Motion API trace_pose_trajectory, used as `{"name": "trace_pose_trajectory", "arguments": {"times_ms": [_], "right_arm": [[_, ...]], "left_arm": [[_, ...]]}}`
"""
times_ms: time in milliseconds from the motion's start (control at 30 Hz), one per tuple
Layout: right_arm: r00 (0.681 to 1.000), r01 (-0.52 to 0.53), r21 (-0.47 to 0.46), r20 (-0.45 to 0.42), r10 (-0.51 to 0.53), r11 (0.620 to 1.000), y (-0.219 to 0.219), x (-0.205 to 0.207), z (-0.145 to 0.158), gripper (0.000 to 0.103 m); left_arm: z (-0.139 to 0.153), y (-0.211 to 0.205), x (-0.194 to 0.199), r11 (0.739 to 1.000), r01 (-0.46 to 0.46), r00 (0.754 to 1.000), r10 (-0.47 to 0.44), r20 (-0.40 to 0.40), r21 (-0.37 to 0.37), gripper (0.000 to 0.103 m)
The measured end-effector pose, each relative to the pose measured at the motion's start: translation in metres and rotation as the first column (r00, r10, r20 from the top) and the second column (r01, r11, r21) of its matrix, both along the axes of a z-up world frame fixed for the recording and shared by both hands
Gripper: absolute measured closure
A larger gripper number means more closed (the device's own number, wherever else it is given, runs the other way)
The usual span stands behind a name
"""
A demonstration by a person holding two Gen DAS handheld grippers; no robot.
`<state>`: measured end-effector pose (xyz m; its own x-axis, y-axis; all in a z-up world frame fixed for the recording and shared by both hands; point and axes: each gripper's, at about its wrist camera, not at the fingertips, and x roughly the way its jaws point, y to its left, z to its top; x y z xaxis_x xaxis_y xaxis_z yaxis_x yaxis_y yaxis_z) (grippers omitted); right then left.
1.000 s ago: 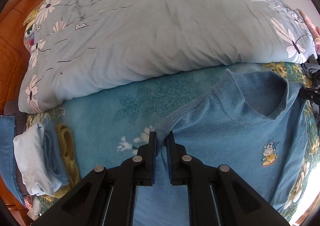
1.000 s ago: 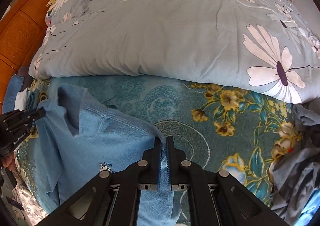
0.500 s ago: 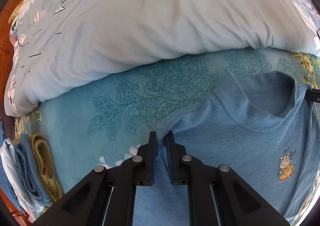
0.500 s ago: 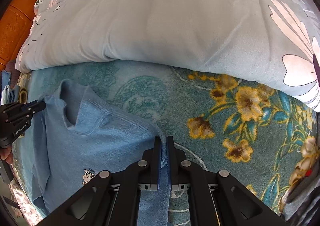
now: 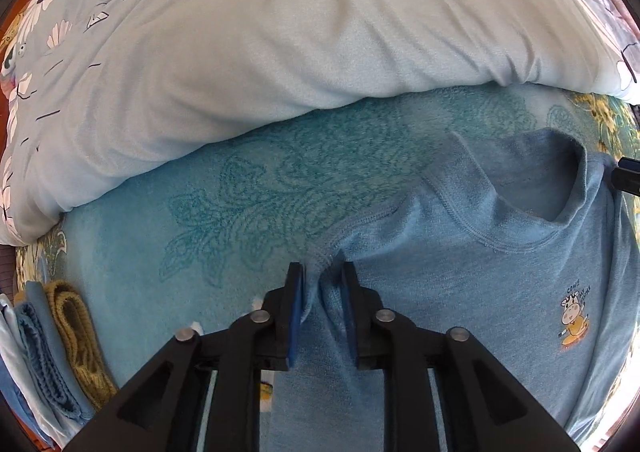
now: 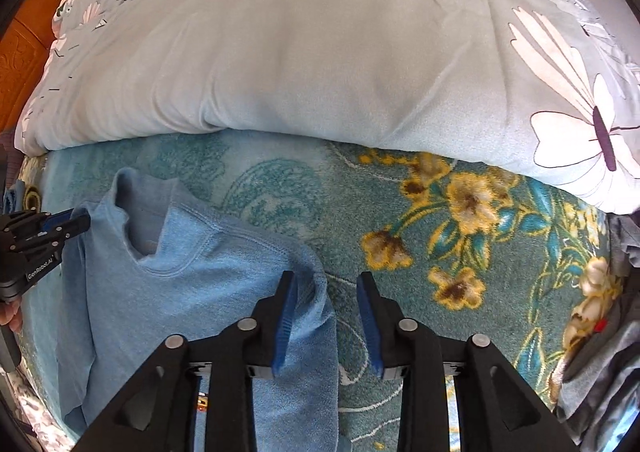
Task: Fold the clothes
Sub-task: 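Open both grippers to release the sweatshirt flat on the blanket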
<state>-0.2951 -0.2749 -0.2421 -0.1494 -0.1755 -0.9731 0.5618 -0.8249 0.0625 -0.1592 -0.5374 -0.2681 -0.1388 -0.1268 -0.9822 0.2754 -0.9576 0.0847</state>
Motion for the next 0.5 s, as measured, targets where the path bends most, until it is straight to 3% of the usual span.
{"name": "trace_pose_trajectory", "arguments": {"times_ms": [33,133,367,500], "right_arm": [[1.000,0.004,0.001,-0.010,-0.004,1.000,0.001,0.002,0.004,0.059],[0.999,0.018,-0.004,-0.039,-0.018,1.000,0.003,0.009,0.016,0.048],[0.982,0.071,-0.060,-0.170,-0.080,0.996,0.018,0.046,0.069,0.034],[0.972,0.118,-0.094,-0.190,-0.135,0.989,0.040,0.104,0.084,0.031]], "left_arm": [[0.003,0.001,0.002,1.000,0.007,1.000,-0.007,-0.006,0.005,0.055],[0.014,0.004,0.008,1.000,0.028,0.999,-0.028,-0.026,0.008,0.035],[0.077,0.011,0.040,0.999,-0.032,0.982,0.025,-0.189,-0.037,0.032],[0.117,0.021,0.072,0.996,-0.091,0.955,0.082,-0.285,-0.018,0.032]]}}
